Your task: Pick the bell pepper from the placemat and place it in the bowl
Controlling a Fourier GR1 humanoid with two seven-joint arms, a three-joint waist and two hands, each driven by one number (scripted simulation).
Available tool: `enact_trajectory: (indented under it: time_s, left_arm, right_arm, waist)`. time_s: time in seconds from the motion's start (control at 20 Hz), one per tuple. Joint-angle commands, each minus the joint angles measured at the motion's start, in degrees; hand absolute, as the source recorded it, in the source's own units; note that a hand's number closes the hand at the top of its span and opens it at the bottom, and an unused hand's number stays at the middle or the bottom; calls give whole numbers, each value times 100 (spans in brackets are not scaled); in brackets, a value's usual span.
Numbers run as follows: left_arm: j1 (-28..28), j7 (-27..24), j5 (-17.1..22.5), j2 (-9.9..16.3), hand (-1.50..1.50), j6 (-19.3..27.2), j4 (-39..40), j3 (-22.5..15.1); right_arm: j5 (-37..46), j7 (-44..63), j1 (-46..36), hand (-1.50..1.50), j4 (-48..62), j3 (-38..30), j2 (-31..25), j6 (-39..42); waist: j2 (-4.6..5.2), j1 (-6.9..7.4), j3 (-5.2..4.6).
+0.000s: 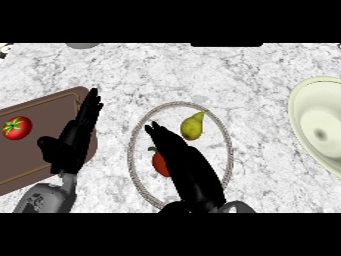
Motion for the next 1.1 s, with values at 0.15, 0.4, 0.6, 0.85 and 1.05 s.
enact_trajectory:
  time_s: [0.15,0.4,0.6,0.85,1.05]
  left_arm:
    - [-127,125,-27,68,0,-511,82,421]
    - [201,-224,-355,-332,0,-453,138,368]
    - [408,215,-517,-404,0,-373,-460,212]
    - [-95,-285,-672,-647,0,-503,530,566]
    - [482,69,-750,-621,0,-575,-453,491]
  right_arm:
    - [-276,-539,400,-150,-280,-310,28,122]
    - [-435,-582,546,-150,-177,-106,29,-179]
    - [-816,-838,256,-150,476,-333,30,-291]
    - [-633,-1283,793,-150,600,-188,24,-452]
    - [-680,-1670,649,-150,1115,-103,31,-849]
  waist:
    - [-2,-2,0]
    - [-1,2,0]
    - [-2,32,1]
    - [3,-17,0]
    - [-3,12,0]
